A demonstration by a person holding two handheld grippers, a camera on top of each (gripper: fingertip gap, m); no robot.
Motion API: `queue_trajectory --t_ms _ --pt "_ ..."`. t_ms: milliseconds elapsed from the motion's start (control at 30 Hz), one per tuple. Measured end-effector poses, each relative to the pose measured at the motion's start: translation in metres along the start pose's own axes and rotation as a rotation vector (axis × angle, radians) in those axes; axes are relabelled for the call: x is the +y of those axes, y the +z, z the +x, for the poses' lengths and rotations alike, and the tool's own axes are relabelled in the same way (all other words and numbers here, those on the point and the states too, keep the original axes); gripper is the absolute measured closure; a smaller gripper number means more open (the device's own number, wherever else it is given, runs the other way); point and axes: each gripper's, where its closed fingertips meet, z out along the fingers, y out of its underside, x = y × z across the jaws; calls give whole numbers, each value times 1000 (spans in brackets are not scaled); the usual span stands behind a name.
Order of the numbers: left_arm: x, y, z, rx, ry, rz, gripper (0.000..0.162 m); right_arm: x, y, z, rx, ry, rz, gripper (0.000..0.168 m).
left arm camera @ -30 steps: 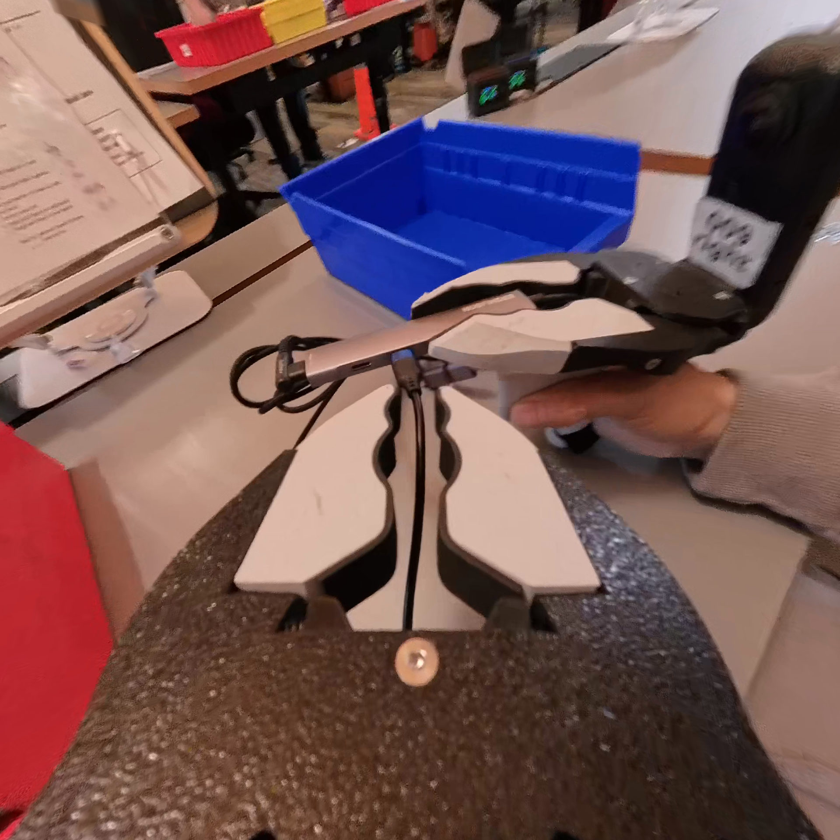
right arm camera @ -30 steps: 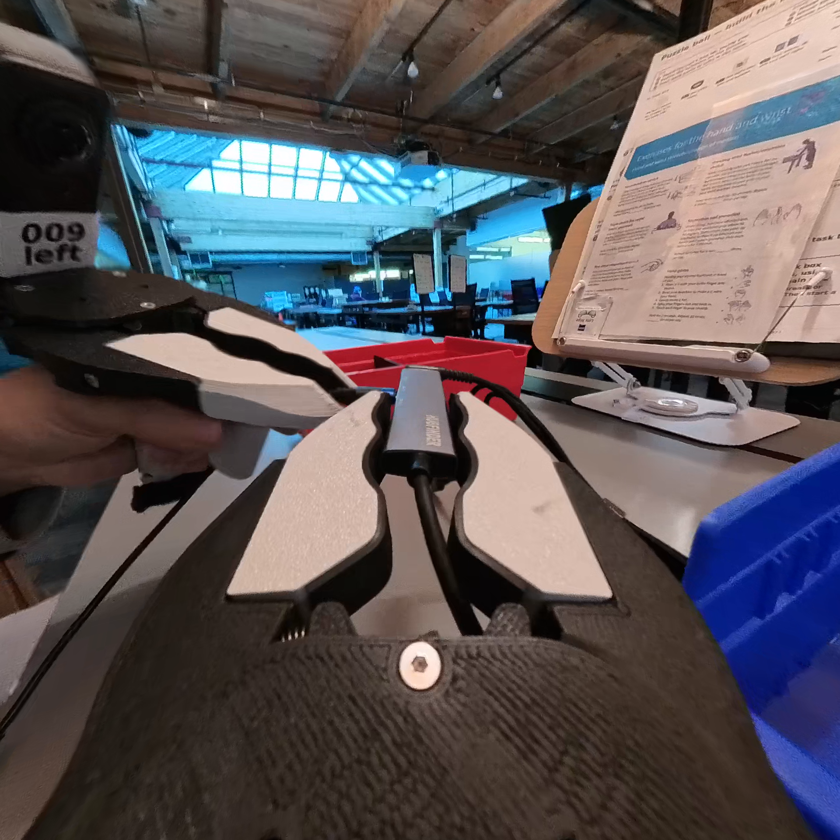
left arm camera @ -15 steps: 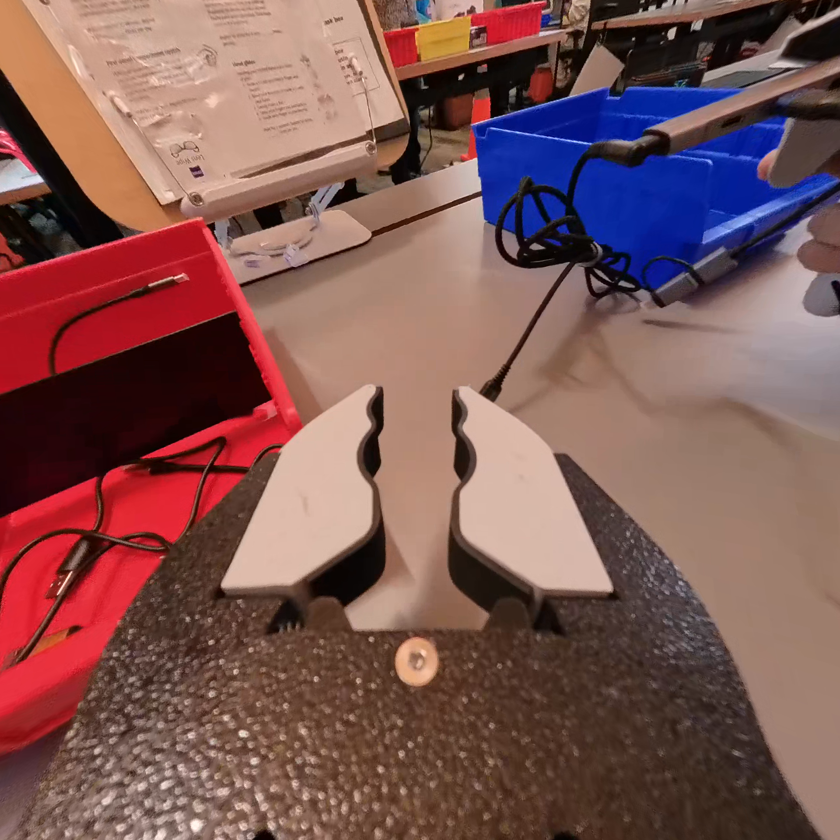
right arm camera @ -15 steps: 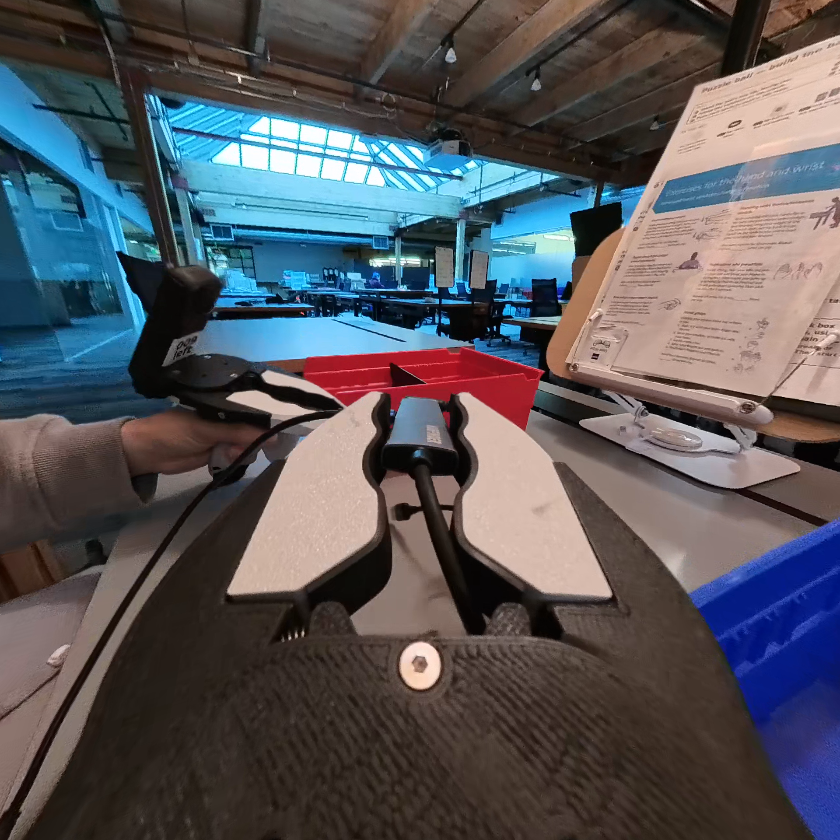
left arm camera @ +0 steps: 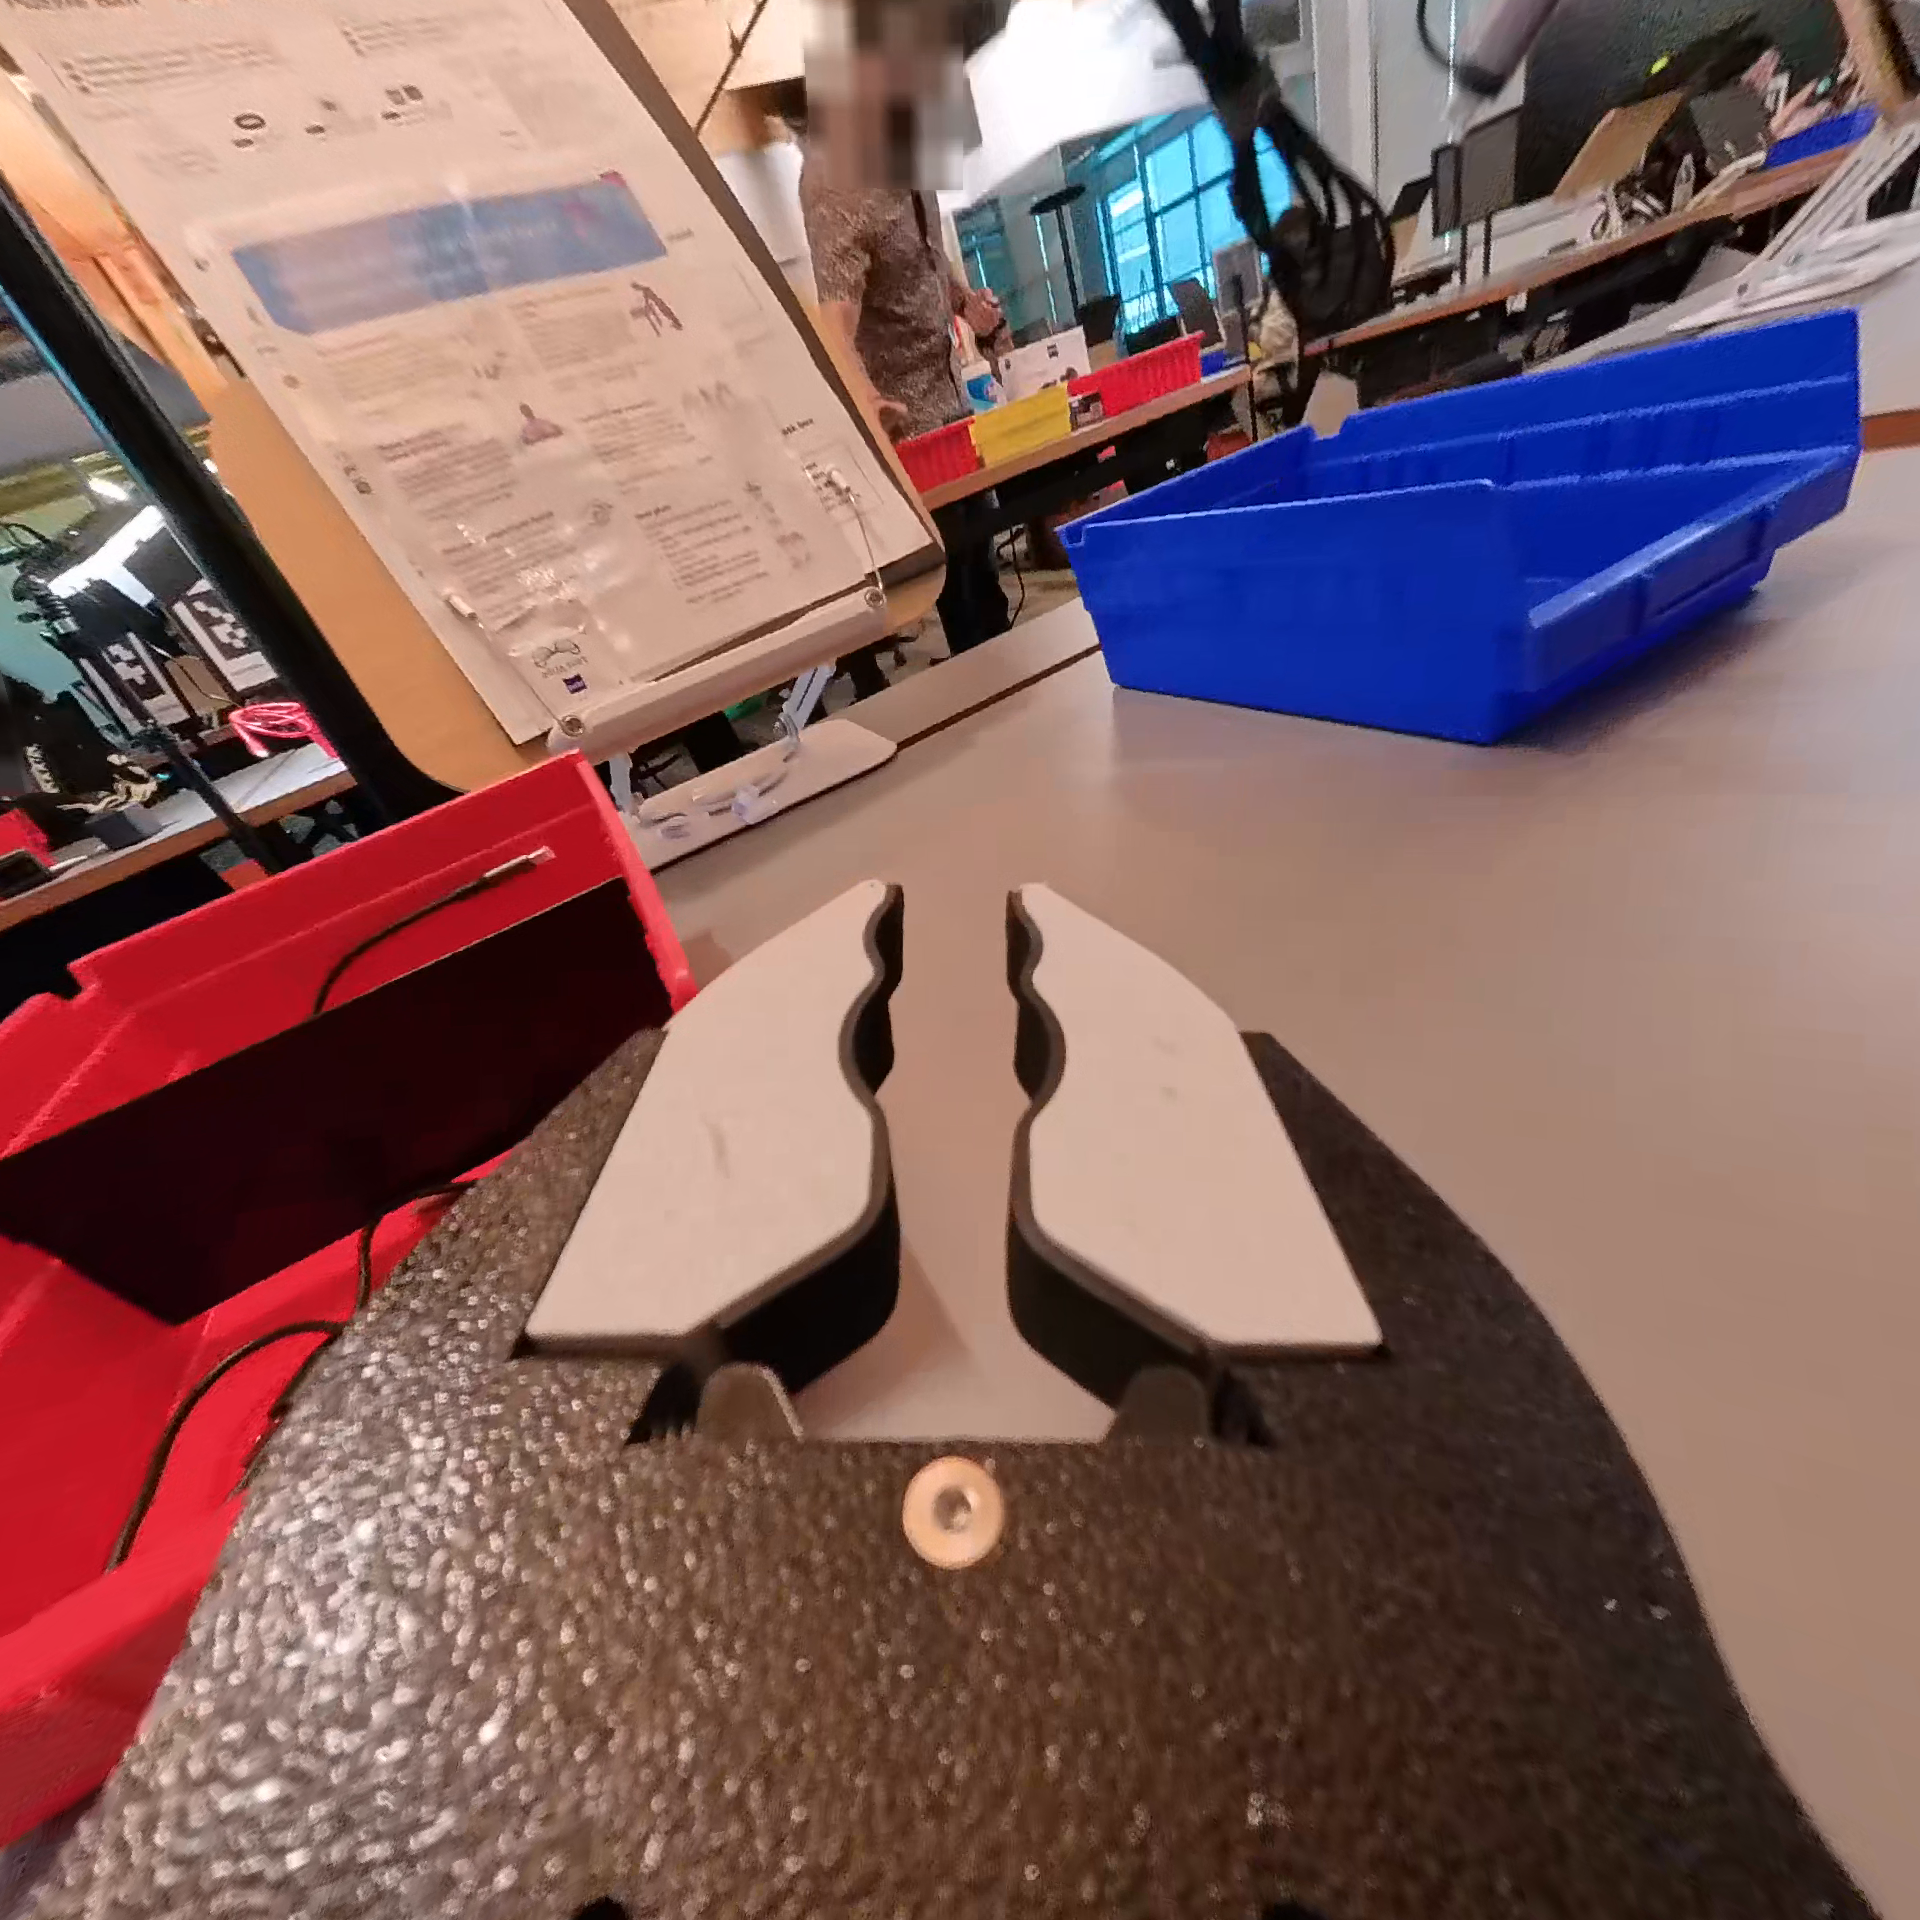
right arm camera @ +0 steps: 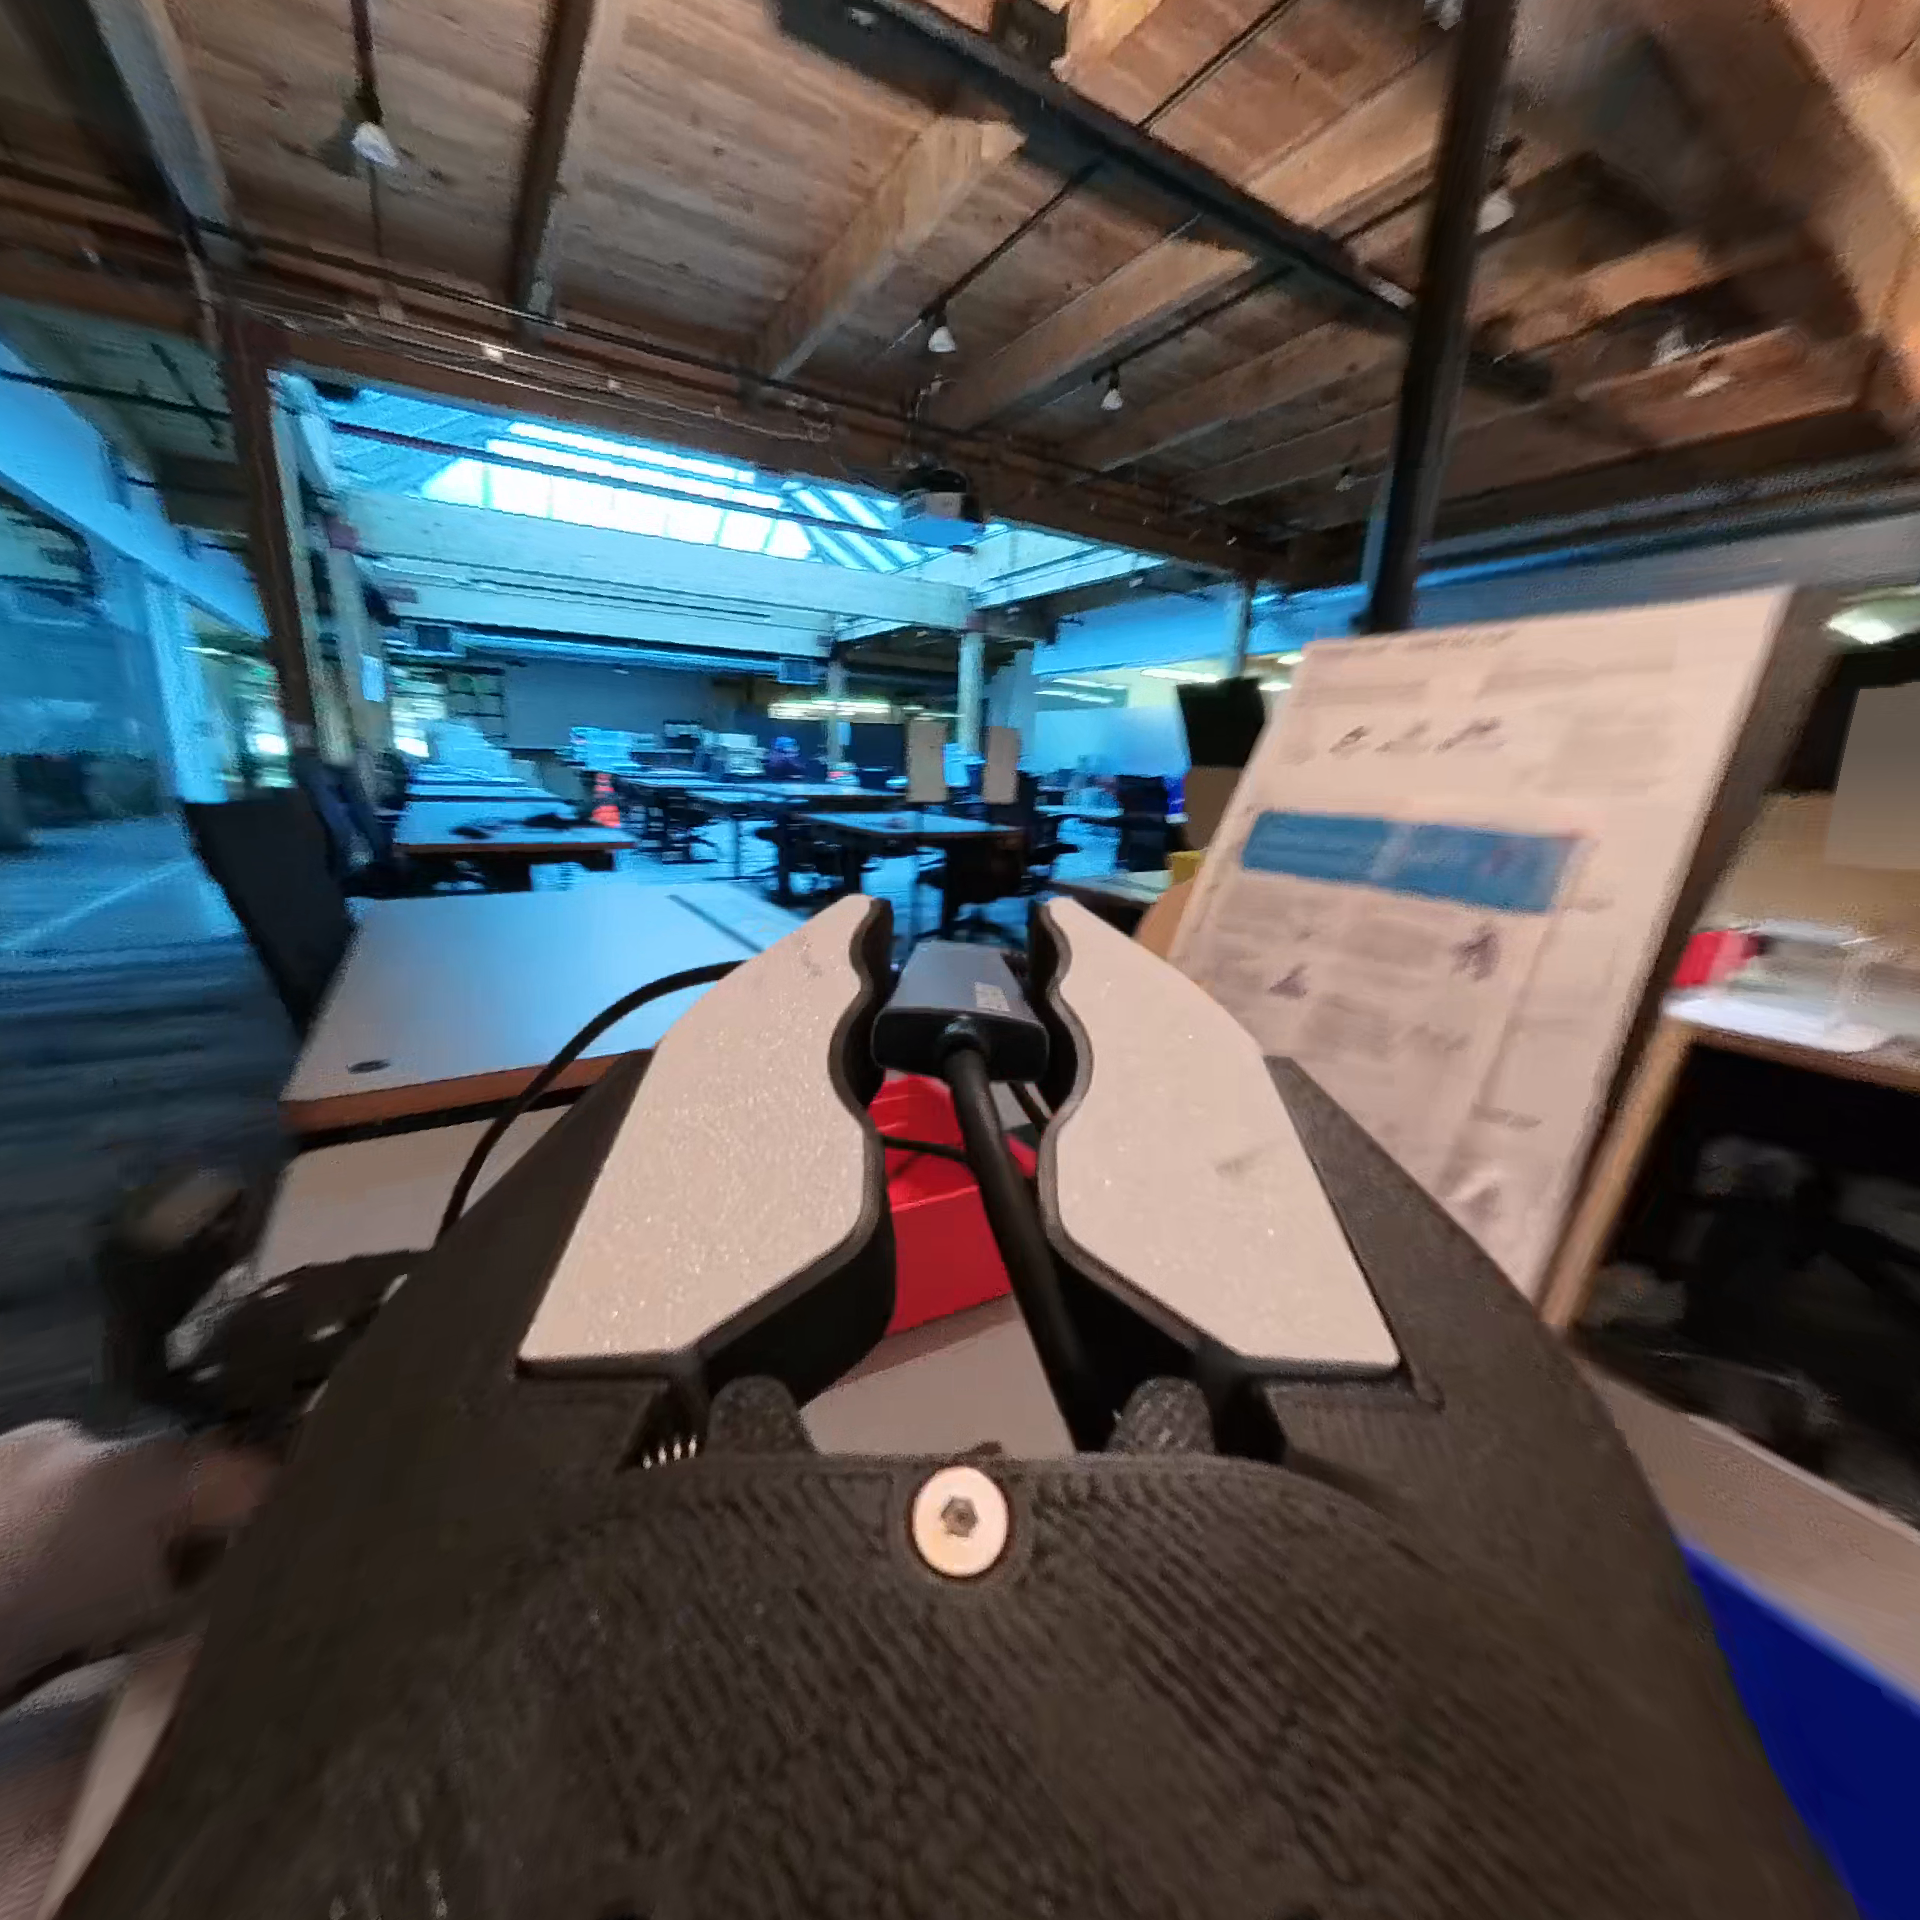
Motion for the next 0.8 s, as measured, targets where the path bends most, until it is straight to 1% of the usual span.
queue_trajectory --t_ms 67,133,200,300,400,500,633,733,800 --pt "-1 -1 -2 1 -16 6 144 -26 -5 28 70 -62 2 142" --pt "-1 -1 -2 -2 -18 6 144 -40 -13 58 163 -155 -14 142" --pt "-1 0 -1 1 -8 6 145 -43 -22 87 253 -274 -86 142" --pt "0 0 1 3 6 2 145 -32 -35 122 347 -477 -238 143" --pt "0 0 2 4 13 3 146 -12 -43 148 393 -612 -336 142" --pt "-1 0 3 4 19 4 147 24 -46 156 372 -692 -461 143" --pt "0 0 4 7 35 3 147 83 -48 136 220 -816 -680 142" --pt "0 0 5 7 43 3 148 118 -46 115 121 -786 -755 142" --pt "0 1 6 11 47 -1 148 138 -45 107 122 -791 -800 142"
